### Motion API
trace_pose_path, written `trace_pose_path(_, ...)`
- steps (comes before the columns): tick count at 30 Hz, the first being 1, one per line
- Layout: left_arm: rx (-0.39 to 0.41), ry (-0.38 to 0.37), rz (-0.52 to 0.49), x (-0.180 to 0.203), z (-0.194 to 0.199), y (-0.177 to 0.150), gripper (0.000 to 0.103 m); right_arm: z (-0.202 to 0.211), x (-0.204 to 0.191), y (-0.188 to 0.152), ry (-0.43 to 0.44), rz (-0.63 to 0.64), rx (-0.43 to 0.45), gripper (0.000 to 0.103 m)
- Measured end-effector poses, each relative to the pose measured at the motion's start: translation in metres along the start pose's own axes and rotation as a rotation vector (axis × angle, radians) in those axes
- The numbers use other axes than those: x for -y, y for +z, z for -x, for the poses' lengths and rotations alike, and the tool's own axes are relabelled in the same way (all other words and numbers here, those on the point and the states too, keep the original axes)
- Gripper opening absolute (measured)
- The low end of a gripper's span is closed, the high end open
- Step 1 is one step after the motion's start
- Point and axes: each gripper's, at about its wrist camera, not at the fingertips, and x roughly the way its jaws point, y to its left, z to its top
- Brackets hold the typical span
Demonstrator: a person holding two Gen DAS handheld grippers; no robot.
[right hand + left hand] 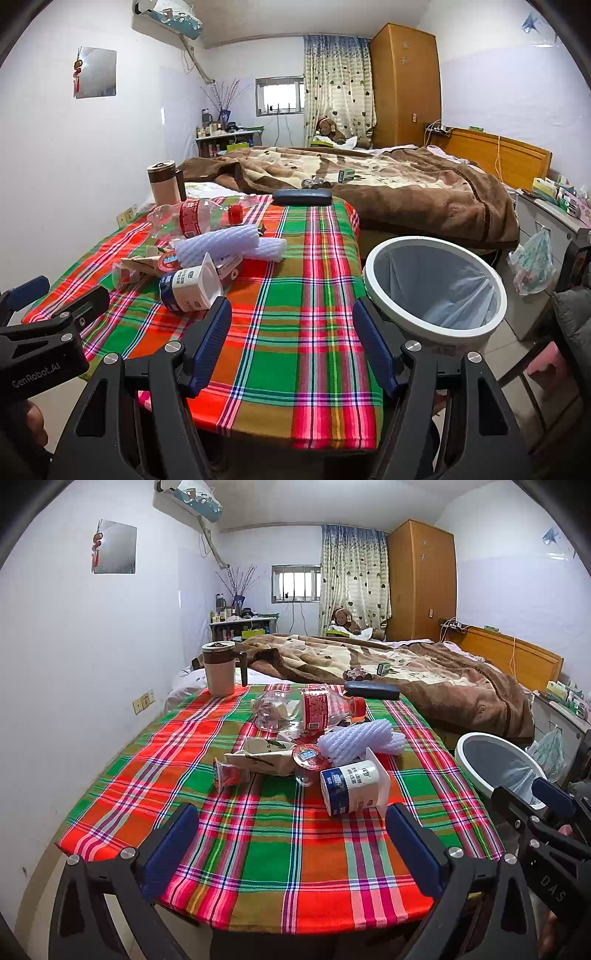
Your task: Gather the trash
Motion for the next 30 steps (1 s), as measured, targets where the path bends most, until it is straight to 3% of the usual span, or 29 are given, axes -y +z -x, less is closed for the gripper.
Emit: trace_pose_path(30,-0.002,0.002,-0.003,0.0002,-0.0001,-0.0005,0.103,0.0013,0.0018,0.0014,-0.007,0.003,0.005,0.069)
